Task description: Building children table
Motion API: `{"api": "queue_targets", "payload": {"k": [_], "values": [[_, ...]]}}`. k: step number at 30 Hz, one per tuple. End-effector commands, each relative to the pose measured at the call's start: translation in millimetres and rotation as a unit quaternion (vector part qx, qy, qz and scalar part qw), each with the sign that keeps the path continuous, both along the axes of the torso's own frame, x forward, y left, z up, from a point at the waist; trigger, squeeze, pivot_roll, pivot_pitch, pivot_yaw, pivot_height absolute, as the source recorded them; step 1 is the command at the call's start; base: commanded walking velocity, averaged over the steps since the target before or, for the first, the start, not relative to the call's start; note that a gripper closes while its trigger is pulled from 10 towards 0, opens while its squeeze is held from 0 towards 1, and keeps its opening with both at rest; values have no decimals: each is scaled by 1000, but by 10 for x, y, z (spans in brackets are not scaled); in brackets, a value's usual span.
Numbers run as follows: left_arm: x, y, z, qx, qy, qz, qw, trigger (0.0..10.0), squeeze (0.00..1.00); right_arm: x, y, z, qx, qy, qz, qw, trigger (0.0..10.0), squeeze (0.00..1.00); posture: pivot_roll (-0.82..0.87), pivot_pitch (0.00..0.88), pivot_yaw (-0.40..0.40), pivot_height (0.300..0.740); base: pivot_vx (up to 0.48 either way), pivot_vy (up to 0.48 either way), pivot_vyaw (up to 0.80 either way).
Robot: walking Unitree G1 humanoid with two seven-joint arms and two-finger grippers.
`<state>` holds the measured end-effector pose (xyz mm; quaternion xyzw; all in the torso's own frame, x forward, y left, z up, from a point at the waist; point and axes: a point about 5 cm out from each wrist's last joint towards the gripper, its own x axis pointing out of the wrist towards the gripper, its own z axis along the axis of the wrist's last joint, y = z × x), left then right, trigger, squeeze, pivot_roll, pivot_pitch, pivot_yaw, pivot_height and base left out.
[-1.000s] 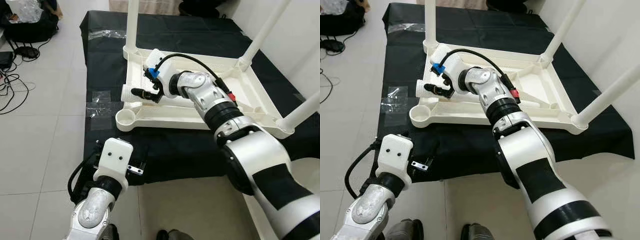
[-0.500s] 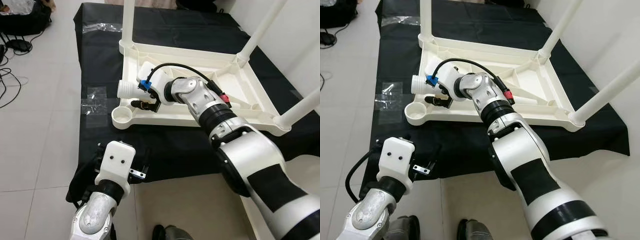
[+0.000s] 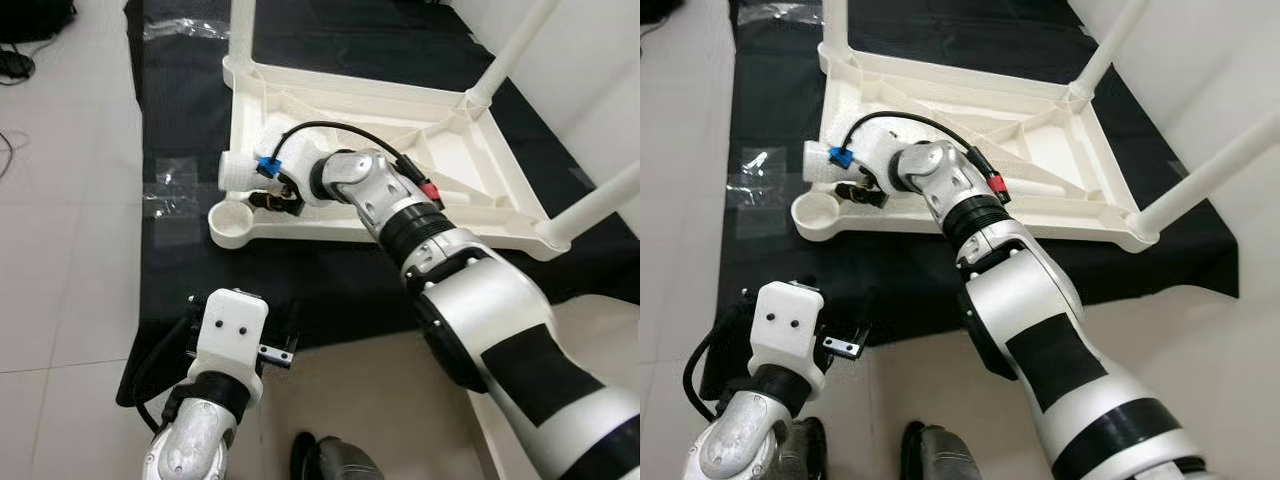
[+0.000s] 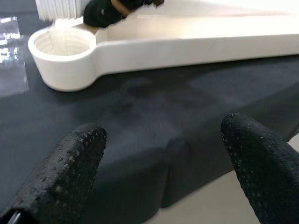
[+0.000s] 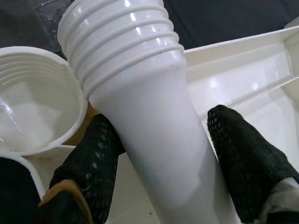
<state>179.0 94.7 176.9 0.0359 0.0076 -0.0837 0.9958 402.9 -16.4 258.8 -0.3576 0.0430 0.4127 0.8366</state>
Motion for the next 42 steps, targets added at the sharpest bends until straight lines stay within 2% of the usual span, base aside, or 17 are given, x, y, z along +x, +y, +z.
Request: {"api": "queue_targets", "payload": {"k": [1, 8, 12, 15, 18, 20, 23, 25, 27, 30, 31, 32, 33, 35, 36, 38, 42], "values": [[-52, -60, 8, -9, 7, -5, 1000, 10000, 0, 27, -117, -153, 2, 30, -36, 999, 0, 0, -24, 295, -267, 740, 0, 0, 0], [-51, -56, 22, -11, 7, 2, 1000, 10000, 0, 44, -136, -95, 26, 22, -44, 998, 0, 0, -29, 298, -267, 740, 0, 0, 0], [3, -30, 20, -6, 3, 6, 1000, 10000, 0, 80, -145, 280, 144, -36, -50, 988, 0, 0, -18, 273, -253, 740, 0, 0, 0], [19, -20, 17, -4, 2, 7, 1000, 10000, 0, 85, -153, 360, 168, -43, -53, 983, 0, 0, -18, 273, -253, 740, 0, 0, 0], [69, 0, 10, 5, -4, 3, 1000, 10000, 0, 84, -216, 813, 246, -112, -62, 961, 0, 0, -6, 231, -229, 740, 0, 0, 0], [69, 0, 10, 5, -4, 3, 1000, 10000, 0, 84, -216, 813, 246, -112, -62, 961, 0, 0, -6, 231, -229, 740, 0, 0, 0], [92, 6, 11, 7, -7, 2, 1000, 10000, 0, 75, -246, 962, 273, -131, -66, 951, 0, 0, 1, 214, -222, 740, 0, 0, 0], [164, 23, 41, 14, -21, -1, 1000, 10000, 0, 47, -357, 1289, 339, -163, -82, 923, 0, 0, 15, 175, -202, 740, 0, 0, 0], [164, 23, 41, 14, -21, -1, 1000, 10000, 0, 47, -357, 1289, 339, -163, -82, 923, 0, 0, 15, 175, -202, 740, 0, 0, 0], [329, 114, 105, 22, -44, 9, 999, 10000, 0, -41, -625, 1770, 459, -198, -92, 861, 0, 0, 33, 112, -166, 740, 0, 0, 0], [329, 114, 105, 22, -44, 9, 999, 10000, 0, -41, -625, 1770, 459, -198, -92, 861, 0, 0, 33, 112, -166, 740, 0, 0, 0], [385, 149, 121, 23, -49, 10, 998, 10000, 0, -77, -707, 1885, 500, -200, -86, 838, 0, 0, 36, 95, -153, 740, 0, 0, 0], [385, 149, 121, 23, -49, 10, 998, 10000, 0, -77, -707, 1885, 500, -200, -86, 838, 0, 0, 36, 95, -153, 740, 0, 0, 0], [473, 199, 146, 26, -57, 11, 998, 10000, 0, -116, -821, 1998, 558, -187, -74, 805, 0, 0, 38, 65, -135, 740, 0, 0, 0], [473, 199, 146, 26, -57, 11, 998, 10000, 0, -116, -821, 1998, 558, -187, -74, 805, 0, 0, 38, 65, -135, 740, 0, 0, 0], [557, 230, 173, 38, -68, 6, 997, 10000, 0, -127, -889, 2004, 596, -173, -65, 782, 0, 0, 43, 38, -119, 740, 0, 0, 0], [630, 242, 219, 55, -81, -3, 995, 10000, 0, -130, -948, 1958, 622, -163, -61, 763, 0, 0, 45, 30, -108, 740, 0, 0, 0]]}}
